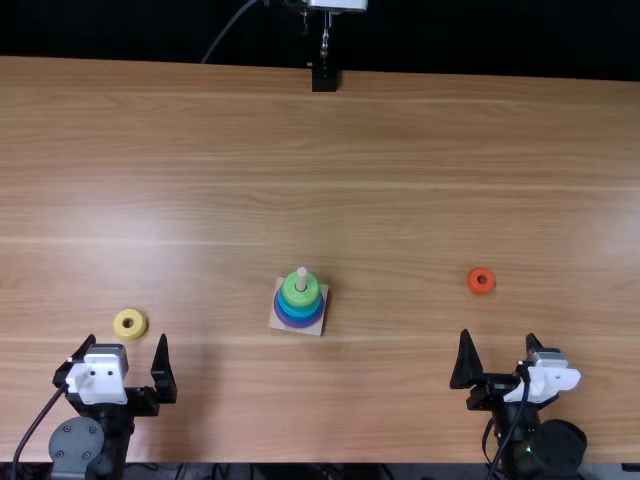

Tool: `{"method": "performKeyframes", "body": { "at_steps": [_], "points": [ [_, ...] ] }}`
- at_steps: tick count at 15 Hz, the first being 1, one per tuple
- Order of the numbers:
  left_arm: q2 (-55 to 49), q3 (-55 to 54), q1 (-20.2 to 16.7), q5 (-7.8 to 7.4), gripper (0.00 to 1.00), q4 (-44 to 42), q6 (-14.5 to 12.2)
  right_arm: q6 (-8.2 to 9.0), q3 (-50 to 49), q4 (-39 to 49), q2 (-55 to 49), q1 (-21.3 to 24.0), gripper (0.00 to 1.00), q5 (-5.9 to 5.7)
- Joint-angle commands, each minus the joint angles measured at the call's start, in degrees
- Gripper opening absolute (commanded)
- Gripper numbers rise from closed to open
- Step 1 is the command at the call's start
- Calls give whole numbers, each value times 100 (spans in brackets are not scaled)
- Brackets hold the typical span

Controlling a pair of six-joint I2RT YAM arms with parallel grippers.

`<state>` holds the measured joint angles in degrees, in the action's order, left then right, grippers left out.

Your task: Build the Hanoi tower: stack the rings onto the peg from bottom to top in this color order: purple, dark blue, light blue, dark green, light green, yellow, orange.

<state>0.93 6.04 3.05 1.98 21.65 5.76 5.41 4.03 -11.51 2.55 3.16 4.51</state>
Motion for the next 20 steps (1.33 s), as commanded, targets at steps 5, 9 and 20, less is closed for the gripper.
{"method": "performKeyframes", "body": {
  "at_steps": [5,9,20],
  "points": [
    [-93,-604,64,-19,100,451,-80,-805,-289,-79,-132,-26,100,44],
    [-93,-604,64,-19,100,461,-80,-805,-298,-511,-255,53,100,55],
    [-93,-604,64,-19,100,451,-80,-826,-298,-754,-255,53,100,55]
  ]
}}
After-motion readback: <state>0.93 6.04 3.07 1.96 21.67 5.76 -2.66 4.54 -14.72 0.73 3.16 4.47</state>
